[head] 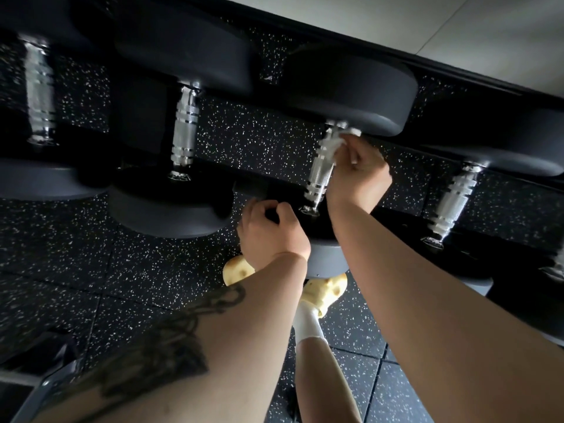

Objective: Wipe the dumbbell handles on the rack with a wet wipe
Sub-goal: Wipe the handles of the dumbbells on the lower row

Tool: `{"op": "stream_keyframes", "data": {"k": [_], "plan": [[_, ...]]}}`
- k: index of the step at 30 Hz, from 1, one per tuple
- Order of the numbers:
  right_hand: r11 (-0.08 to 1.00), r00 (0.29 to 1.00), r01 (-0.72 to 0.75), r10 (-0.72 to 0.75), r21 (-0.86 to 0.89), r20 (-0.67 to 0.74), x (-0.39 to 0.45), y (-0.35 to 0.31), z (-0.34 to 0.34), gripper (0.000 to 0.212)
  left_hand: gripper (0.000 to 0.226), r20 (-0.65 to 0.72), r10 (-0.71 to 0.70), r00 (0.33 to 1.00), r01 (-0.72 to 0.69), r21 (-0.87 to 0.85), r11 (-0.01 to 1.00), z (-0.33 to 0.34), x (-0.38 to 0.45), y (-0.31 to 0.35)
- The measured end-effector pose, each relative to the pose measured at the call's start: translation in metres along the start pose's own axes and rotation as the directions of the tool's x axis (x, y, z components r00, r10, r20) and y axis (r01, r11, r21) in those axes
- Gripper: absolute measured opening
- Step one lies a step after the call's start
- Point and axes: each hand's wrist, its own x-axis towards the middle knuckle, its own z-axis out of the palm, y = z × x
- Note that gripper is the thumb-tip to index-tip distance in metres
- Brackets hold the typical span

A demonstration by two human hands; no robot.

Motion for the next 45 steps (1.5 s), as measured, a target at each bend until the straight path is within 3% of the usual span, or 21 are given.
{"op": "stream_keyframes", "data": {"k": [2, 3, 7, 11, 17, 21, 22, 26, 28, 30, 31, 32, 34, 36, 38, 40, 42, 43, 45], "plan": [[0.992, 0.992, -0.124, 0.125, -0.033, 0.018, 0.005, 0.005, -0.003, 0.020, 0.046, -0.002, 0.014, 1.000, -0.014, 0.010, 1.000, 0.000, 0.000, -0.001], [0.994, 0.994, -0.106, 0.107, -0.031, 0.019, 0.005, 0.005, -0.005, 0.020, 0.048, -0.006, 0.016, 1.000, -0.016, 0.008, 1.000, 0.000, 0.000, -0.001], [0.980, 0.982, 0.187, -0.189, 0.069, 0.020, -0.006, -0.009, 0.000, 0.012, 0.045, -0.002, -0.002, 1.000, 0.002, 0.016, 1.000, 0.001, 0.000, 0.001], [0.919, 0.917, 0.392, -0.388, -0.031, 0.094, -0.010, -0.002, 0.005, 0.016, 0.042, 0.013, 0.016, 1.000, -0.016, 0.012, 1.000, -0.001, -0.002, 0.002], [0.992, 0.993, 0.119, -0.117, 0.053, -0.032, -0.005, 0.000, 0.003, 0.016, 0.047, 0.013, 0.022, 1.000, -0.022, 0.005, 1.000, -0.001, 0.000, 0.000], [0.962, 0.958, -0.258, 0.267, 0.093, -0.103, 0.012, 0.002, -0.004, 0.013, 0.045, 0.050, 0.014, 0.999, -0.014, -0.001, 1.000, -0.002, -0.001, 0.001], [0.961, 0.960, -0.252, 0.264, 0.115, -0.096, 0.014, 0.002, -0.005, 0.012, 0.045, 0.053, 0.013, 0.999, -0.013, -0.001, 1.000, -0.002, -0.001, 0.002], [0.992, 0.999, 0.040, -0.040, 0.122, -0.002, -0.001, -0.010, 0.000, 0.011, 0.043, 0.037, -0.001, 0.999, 0.001, -0.004, 1.000, 0.000, 0.000, 0.002], [0.994, 0.998, -0.037, 0.042, 0.102, -0.047, 0.005, -0.004, 0.003, 0.012, 0.043, 0.038, 0.005, 0.999, -0.006, 0.009, 1.000, 0.000, -0.002, 0.002], [0.960, 0.960, -0.270, 0.274, 0.072, -0.055, 0.012, 0.003, 0.002, 0.013, 0.045, 0.033, 0.015, 0.999, -0.015, 0.004, 1.000, 0.000, -0.002, 0.002], [0.952, 0.952, -0.300, 0.303, 0.068, -0.048, 0.013, 0.005, 0.001, 0.012, 0.047, 0.030, 0.019, 0.999, -0.019, -0.002, 1.000, 0.000, -0.002, 0.001], [0.974, 0.975, -0.213, 0.217, 0.076, -0.048, 0.011, 0.004, 0.000, 0.010, 0.051, 0.028, 0.026, 0.999, -0.026, -0.005, 1.000, 0.000, -0.002, 0.001], [0.985, 0.987, 0.160, -0.161, 0.065, 0.005, 0.001, -0.001, -0.001, 0.010, 0.059, 0.016, 0.034, 0.999, -0.034, -0.006, 0.999, 0.000, -0.001, 0.000], [0.878, 0.860, 0.479, -0.466, -0.011, 0.207, -0.010, 0.006, -0.003, 0.011, 0.059, 0.008, 0.023, 1.000, -0.023, -0.003, 1.000, 0.000, -0.001, 0.002], [0.745, 0.693, 0.664, -0.585, -0.058, 0.420, -0.015, 0.021, -0.009, 0.013, 0.063, -0.003, 0.055, 0.999, -0.055, 0.011, 0.998, -0.001, -0.002, 0.003], [0.718, 0.554, 0.695, -0.497, -0.041, 0.668, -0.010, 0.021, -0.022, 0.017, 0.066, -0.006, 0.059, 0.998, -0.058, 0.011, 0.998, -0.002, -0.001, 0.002], [0.712, 0.415, 0.694, -0.274, -0.107, 0.868, -0.002, 0.010, -0.033, 0.020, 0.064, -0.002, 0.048, 0.999, -0.048, 0.001, 0.999, -0.001, 0.000, 0.002], [0.711, 0.395, 0.691, -0.218, -0.132, 0.893, 0.001, 0.007, -0.037, 0.021, 0.063, -0.001, 0.043, 0.999, -0.043, 0.004, 0.999, 0.000, 0.001, 0.002], [0.742, 0.446, 0.651, -0.205, -0.159, 0.871, 0.000, 0.006, -0.043, 0.022, 0.063, 0.010, 0.037, 0.999, -0.037, 0.019, 0.999, -0.001, 0.000, 0.002]]}}
